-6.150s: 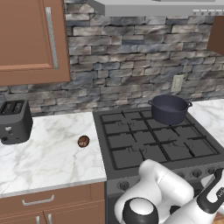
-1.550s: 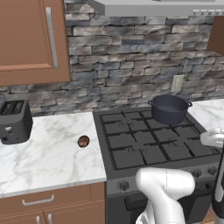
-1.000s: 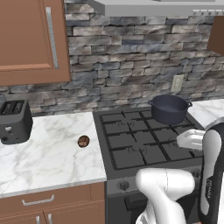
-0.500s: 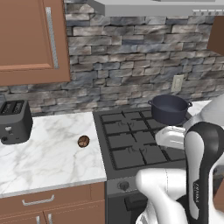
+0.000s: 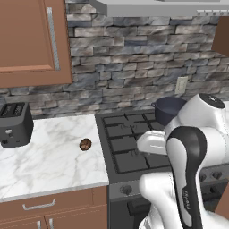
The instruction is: Turn on the burner for the pot on the stove. Wait thirty seconds for the pot to heat up. Then add the potato to the pot.
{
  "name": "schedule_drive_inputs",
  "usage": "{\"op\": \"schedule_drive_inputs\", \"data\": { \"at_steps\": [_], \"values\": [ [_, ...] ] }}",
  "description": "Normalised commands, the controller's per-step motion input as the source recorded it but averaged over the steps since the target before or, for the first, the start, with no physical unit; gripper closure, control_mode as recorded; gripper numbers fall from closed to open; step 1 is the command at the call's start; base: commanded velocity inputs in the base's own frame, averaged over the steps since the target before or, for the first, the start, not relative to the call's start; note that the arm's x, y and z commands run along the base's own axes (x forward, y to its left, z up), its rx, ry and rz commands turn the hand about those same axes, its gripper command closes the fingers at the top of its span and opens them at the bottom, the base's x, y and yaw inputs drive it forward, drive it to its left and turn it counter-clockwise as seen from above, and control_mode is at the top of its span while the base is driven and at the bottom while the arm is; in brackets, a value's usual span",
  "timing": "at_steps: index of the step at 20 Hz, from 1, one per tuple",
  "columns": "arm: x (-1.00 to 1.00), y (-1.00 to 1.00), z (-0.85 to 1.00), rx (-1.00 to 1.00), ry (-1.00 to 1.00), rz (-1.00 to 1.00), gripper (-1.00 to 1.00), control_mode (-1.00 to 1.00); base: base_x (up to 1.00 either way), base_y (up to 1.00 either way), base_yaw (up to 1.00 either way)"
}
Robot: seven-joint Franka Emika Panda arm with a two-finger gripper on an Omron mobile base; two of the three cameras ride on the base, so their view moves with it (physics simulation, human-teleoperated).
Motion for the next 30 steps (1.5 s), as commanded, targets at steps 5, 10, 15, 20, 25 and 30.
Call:
{"op": "schedule_drive_inputs", "data": {
  "at_steps": [5, 10, 15, 20, 25, 30],
  "values": [
    [0.02, 0.48, -0.06, 0.00, 0.02, 0.05, -1.00, -1.00, 0.00, 0.00, 0.00],
    [0.05, 0.39, -0.17, 0.00, 0.00, 0.06, -1.00, -1.00, 0.00, 0.00, 0.00],
    [0.14, 0.33, -0.23, -0.01, 0.00, 0.08, -1.00, -1.00, 0.00, 0.00, 0.00],
    [0.19, 0.32, -0.19, -0.05, 0.00, 0.06, -1.00, -1.00, 0.00, 0.00, 0.00],
    [0.27, 0.20, -0.10, -0.04, 0.00, 0.05, -1.00, -1.00, 0.00, 0.00, 0.00],
    [0.34, 0.11, -0.23, -0.01, 0.00, 0.04, -1.00, -1.00, 0.00, 0.00, 0.00]
  ]
}}
